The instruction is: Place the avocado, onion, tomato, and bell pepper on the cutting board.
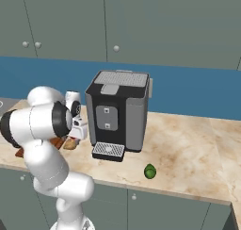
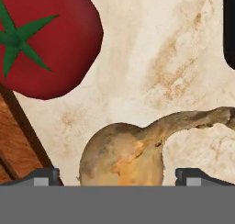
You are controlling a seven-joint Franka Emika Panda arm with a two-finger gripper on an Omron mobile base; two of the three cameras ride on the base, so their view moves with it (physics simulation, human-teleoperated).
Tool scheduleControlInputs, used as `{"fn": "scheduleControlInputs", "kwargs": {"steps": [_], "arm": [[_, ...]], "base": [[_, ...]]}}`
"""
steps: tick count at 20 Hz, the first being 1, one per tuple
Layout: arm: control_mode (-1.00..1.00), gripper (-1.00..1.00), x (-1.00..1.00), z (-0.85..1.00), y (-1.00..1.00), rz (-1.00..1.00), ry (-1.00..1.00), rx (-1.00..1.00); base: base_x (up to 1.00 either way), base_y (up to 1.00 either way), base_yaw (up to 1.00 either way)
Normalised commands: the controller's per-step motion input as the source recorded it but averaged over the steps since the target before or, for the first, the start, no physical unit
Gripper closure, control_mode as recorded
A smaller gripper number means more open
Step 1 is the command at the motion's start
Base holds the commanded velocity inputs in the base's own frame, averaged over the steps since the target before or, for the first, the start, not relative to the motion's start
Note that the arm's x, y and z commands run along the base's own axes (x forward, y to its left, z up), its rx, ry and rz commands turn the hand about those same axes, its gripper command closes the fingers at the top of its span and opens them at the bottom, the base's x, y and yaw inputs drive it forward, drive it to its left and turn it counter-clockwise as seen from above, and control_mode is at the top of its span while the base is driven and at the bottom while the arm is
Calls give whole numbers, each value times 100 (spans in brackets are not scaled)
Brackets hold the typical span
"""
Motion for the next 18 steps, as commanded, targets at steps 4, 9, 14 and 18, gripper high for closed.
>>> {"fn": "scheduleControlInputs", "kwargs": {"steps": [4,9,14,18], "arm": [[-100,-100,8,-27,0,0,12,0],[-100,100,-1,-20,-3,-2,11,0],[-100,100,-16,36,0,-3,-5,0],[-100,100,-14,81,7,-1,-14,0]], "base": [[0,0,0],[0,0,0],[0,0,0],[0,0,0]]}}
